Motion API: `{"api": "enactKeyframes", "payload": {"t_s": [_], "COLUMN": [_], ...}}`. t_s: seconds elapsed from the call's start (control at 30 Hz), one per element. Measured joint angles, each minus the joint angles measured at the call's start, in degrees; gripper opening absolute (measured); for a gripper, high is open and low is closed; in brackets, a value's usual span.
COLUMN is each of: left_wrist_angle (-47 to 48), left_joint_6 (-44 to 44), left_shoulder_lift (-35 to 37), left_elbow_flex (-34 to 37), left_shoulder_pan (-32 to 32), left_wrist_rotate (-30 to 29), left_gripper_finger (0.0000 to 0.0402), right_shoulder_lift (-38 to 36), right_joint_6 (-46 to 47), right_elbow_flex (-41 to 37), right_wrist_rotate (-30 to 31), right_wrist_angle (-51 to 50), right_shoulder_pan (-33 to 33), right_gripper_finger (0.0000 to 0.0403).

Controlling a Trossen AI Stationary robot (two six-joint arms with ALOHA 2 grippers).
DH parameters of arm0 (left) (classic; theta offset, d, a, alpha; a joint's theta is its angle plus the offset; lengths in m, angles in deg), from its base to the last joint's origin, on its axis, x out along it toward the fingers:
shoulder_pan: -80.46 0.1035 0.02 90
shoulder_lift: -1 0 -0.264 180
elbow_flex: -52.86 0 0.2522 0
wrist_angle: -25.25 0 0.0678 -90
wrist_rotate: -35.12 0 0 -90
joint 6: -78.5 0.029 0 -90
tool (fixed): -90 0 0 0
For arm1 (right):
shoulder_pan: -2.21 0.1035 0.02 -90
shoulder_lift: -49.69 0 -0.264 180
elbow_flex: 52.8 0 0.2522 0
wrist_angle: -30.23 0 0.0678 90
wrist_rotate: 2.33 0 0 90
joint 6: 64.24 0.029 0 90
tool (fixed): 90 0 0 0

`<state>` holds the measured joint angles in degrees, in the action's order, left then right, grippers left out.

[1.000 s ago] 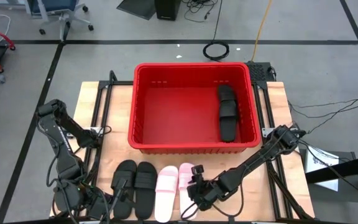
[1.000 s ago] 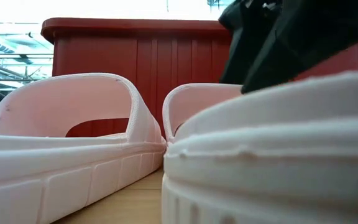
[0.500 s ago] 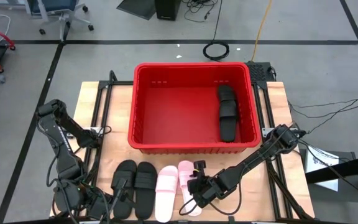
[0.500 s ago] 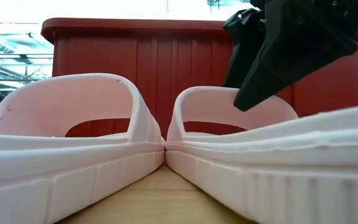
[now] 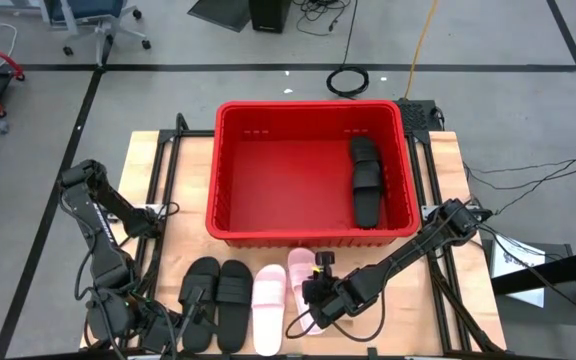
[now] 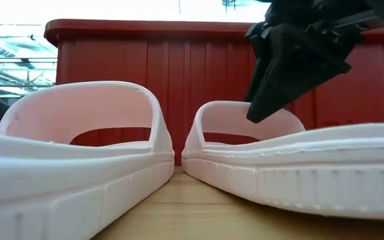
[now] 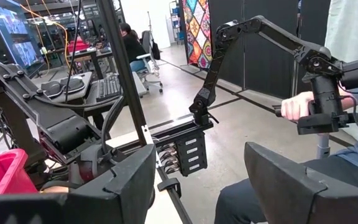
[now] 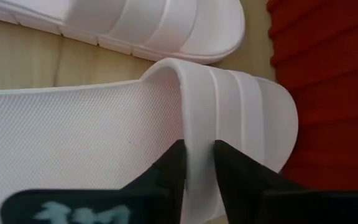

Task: Pick and place slides into bin
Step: Put the pink slide into the red organizer bin

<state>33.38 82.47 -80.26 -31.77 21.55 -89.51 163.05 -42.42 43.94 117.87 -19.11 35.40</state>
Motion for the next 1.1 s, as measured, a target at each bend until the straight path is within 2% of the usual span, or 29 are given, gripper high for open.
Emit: {"api": "enactKeyframes", "payload": {"t_s": [0.27,0.67,1.1], "left_wrist_angle": [0.0,0.1,0.7], "left_joint_6": [0.0,-0.2,-0.2], "left_shoulder_lift": [0.0,0.0,0.0], "left_elbow_flex": [0.0,0.0,0.0], "left_shoulder_pan": [0.0,0.0,0.0], "left_wrist_rotate": [0.0,0.0,0.0], "left_gripper_finger": [0.0248,0.0248,0.0248], "right_shoulder_lift": [-0.1,-0.2,-3.7], "right_joint_6": [0.0,1.3,3.0], "right_elbow_flex": [0.0,0.0,0.0], "right_wrist_rotate": [-0.2,-4.8,-5.3], "right_wrist_angle": [1.1,2.8,2.4], "right_shoulder_pan": [0.0,-0.4,0.5], "right_gripper_finger": [0.0006,0.0004,0.0002]}}
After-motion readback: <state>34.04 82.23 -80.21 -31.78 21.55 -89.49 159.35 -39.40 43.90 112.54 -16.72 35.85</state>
